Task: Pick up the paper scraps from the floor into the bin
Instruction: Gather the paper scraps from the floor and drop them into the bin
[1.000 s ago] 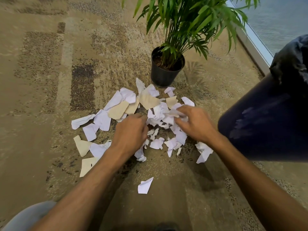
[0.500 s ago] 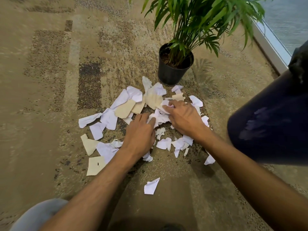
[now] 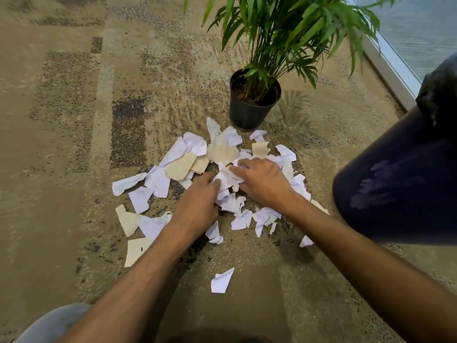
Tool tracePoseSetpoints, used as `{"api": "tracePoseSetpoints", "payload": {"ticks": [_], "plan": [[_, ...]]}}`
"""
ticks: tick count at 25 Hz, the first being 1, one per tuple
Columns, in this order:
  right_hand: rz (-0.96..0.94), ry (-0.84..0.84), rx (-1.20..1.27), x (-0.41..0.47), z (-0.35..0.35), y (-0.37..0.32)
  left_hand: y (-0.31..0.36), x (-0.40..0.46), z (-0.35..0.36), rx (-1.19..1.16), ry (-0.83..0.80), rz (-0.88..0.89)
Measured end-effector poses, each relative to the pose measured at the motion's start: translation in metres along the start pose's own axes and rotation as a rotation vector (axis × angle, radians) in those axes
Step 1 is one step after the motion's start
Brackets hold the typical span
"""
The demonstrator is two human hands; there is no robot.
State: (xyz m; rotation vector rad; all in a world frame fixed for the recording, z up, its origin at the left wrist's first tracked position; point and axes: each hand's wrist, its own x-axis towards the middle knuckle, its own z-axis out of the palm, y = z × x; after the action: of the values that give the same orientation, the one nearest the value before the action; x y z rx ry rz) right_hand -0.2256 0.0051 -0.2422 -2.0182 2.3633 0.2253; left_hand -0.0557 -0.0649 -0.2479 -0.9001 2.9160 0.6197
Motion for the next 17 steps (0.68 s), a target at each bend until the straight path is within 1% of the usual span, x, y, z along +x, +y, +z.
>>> {"api": "tracePoseSetpoints", "payload": {"ticks": [1,5,8,11,13,16,17], "plan": [[-0.022,0.033,-0.017,-0.002,0.003,-0.003,-0.002,0.001,0.001,-0.017,0.029,-0.006],[-0.075,0.056,-0.054,-0.009,0.002,-0.003,-0.008,0.003,0.003,-0.083,0.133,-0.024],[-0.010,0.092,0.092,-0.018,-0.009,0.003,-0.009,0.003,-0.004,-0.151,0.213,-0.001],[0.012,0.109,0.228,-0.031,-0.017,0.006,-0.003,0.002,-0.013,-0.282,0.261,-0.069],[0.107,0.205,0.371,-0.040,-0.022,0.009,0.000,0.002,-0.019,-0.414,0.272,-0.136],[0.358,0.340,0.731,-0.046,-0.035,0.010,0.003,0.003,-0.031,-0.564,0.299,-0.233],[0.411,0.373,0.818,-0.047,-0.041,0.011,0.005,0.003,-0.036,-0.603,0.311,-0.266]]}}
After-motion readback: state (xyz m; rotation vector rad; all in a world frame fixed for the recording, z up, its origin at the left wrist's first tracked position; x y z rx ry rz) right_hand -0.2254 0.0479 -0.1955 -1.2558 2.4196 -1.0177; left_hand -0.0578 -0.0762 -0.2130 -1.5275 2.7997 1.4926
